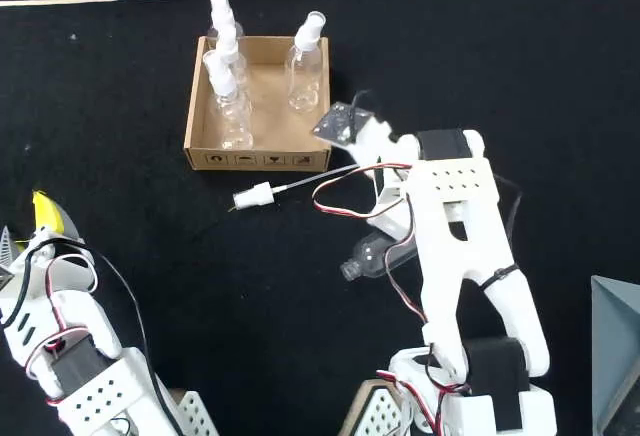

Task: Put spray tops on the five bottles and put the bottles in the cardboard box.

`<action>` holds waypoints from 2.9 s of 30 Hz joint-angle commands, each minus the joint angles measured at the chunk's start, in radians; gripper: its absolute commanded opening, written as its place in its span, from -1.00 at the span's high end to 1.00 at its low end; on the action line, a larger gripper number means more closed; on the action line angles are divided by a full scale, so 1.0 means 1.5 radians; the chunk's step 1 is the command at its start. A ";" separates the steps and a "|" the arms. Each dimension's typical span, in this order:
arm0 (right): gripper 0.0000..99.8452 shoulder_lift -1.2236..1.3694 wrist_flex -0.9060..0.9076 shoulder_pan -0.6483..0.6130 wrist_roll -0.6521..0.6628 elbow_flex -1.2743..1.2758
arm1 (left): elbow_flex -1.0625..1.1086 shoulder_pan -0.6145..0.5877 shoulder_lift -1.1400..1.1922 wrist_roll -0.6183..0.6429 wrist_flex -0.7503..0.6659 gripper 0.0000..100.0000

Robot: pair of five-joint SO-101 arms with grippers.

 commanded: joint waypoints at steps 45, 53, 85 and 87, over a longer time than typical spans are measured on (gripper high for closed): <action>0.49 -0.041 -0.210 -0.037 0.379 0.229 | 0.015 0.001 -0.008 -0.003 0.005 0.61; 0.50 -0.041 -0.234 -0.037 0.336 0.249 | 0.015 0.001 -0.008 -0.003 0.005 0.61; 0.59 -0.041 -0.266 -0.084 0.274 0.275 | 0.015 0.001 -0.008 -0.003 0.005 0.61; 0.72 -0.041 -0.264 -0.084 0.273 0.276 | 0.015 0.001 -0.007 -0.003 0.005 0.61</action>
